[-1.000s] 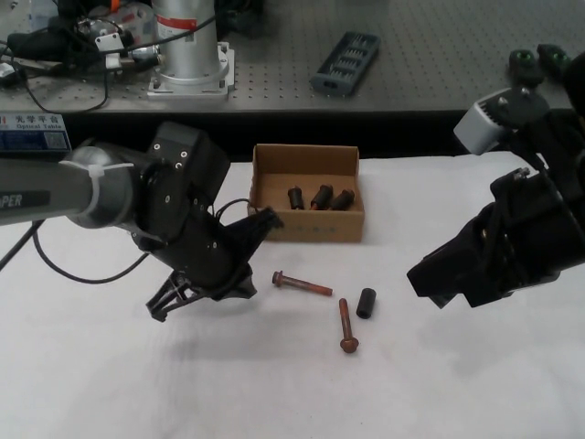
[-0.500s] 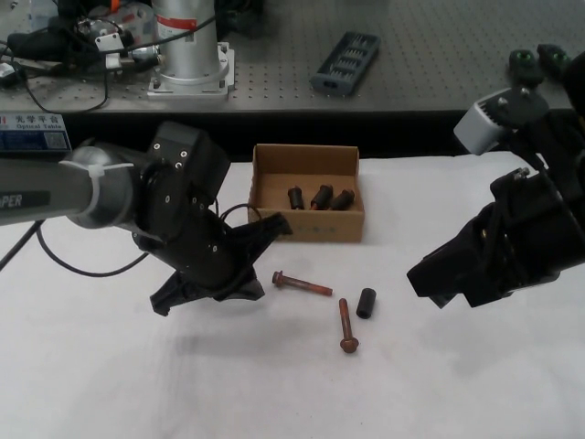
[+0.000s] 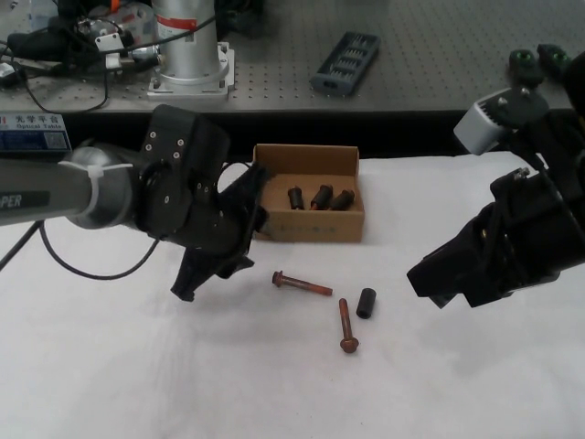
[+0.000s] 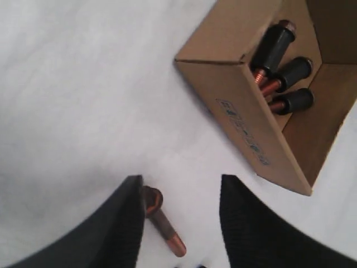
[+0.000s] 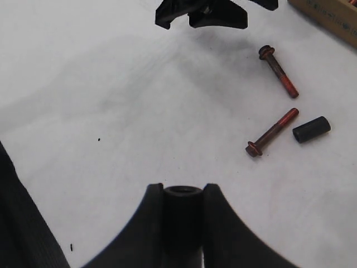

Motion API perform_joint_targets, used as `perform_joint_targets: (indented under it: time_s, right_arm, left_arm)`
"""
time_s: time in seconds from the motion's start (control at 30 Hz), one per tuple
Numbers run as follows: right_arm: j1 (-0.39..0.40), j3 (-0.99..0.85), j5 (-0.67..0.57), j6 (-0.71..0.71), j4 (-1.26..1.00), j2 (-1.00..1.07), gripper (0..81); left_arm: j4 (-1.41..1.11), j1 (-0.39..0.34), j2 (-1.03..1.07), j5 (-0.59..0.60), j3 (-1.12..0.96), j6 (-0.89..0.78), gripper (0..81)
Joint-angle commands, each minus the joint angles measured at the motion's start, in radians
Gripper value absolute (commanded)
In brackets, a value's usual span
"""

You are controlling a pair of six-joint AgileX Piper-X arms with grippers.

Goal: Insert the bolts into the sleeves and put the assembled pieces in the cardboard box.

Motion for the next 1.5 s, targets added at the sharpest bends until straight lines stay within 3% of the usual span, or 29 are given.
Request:
perform_joint_targets:
  time_s: [0.0,0.23,0.6,1.47]
  right_arm:
    - [-0.005,-0.010,-0.012,-0.008,-0.009,-0.013,2.8]
    - [-0.005,-0.010,-0.012,-0.008,-0.009,-0.013,2.8]
    - [-0.005,-0.010,-0.012,-0.008,-0.009,-0.013,2.8]
    - [-0.007,-0.010,-0.012,-0.035,-0.008,-0.013,2.8]
  left_arm:
    - [-0.006,-0.028,-0.012,-0.014,0.000,-0.026,26.7]
    - [0.002,-0.092,-0.012,-0.114,0.000,-0.026,26.7]
    - [0.087,-0.101,-0.005,-0.161,0.000,-0.069,26.7]
    - [-0.046,-0.120,0.119,-0.122,-0.005,-0.309,26.7]
